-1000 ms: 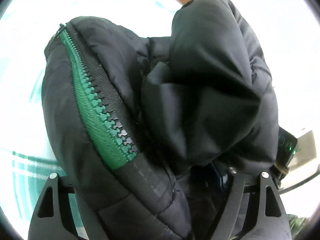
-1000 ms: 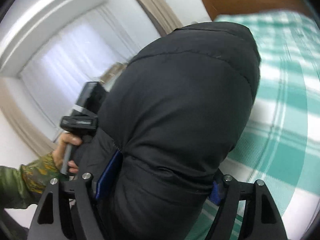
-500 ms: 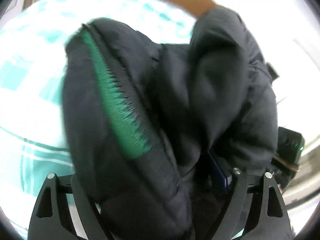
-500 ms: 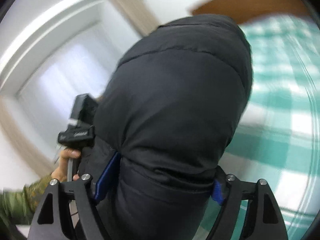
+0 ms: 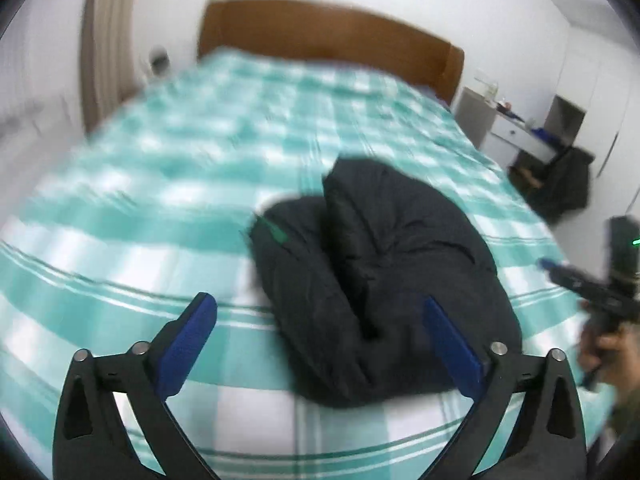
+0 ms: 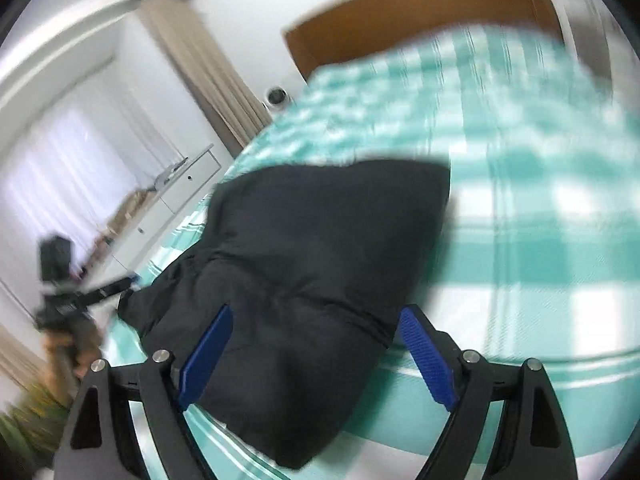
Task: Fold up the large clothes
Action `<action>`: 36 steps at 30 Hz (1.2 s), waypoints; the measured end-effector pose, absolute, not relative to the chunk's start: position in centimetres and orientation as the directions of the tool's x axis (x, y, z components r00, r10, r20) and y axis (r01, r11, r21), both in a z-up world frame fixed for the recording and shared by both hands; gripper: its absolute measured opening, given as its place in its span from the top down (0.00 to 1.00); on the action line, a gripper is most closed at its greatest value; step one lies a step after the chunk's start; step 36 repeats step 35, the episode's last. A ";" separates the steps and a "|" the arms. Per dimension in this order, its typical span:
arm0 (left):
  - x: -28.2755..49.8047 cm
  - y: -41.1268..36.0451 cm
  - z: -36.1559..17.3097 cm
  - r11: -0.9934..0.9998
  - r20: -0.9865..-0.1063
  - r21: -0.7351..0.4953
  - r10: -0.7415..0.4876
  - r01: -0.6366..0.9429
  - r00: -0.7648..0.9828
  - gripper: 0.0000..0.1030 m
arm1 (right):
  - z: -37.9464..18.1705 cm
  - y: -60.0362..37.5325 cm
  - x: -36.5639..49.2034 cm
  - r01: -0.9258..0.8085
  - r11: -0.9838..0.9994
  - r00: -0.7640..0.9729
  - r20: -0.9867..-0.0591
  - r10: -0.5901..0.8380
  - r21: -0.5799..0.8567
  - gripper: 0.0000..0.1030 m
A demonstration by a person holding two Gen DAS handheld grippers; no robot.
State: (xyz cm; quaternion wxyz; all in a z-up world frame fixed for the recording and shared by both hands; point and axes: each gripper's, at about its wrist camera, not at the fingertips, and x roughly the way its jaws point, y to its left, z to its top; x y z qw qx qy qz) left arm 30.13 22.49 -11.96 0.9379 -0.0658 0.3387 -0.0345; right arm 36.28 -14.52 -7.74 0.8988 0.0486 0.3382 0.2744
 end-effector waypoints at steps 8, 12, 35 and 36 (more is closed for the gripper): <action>22.2 17.8 -5.9 0.999 -0.479 0.026 0.050 -0.043 0.876 0.00 | -4.4 -13.3 25.0 -0.393 0.919 0.797 -0.496 0.344 0.005 0.10; 20.9 14.7 -4.2 0.996 -0.463 0.046 0.092 -0.079 0.882 0.00 | -3.3 -14.2 22.7 -0.363 0.931 0.810 -0.482 0.333 0.032 0.10; 14.0 12.0 -5.5 0.983 -0.525 0.066 0.182 -0.174 0.831 0.00 | -4.9 -9.8 14.4 -0.284 0.954 0.825 -0.531 0.195 -0.091 0.10; 14.0 12.0 -5.5 0.983 -0.525 0.066 0.182 -0.174 0.831 0.00 | -4.9 -9.8 14.4 -0.284 0.954 0.825 -0.531 0.195 -0.091 0.10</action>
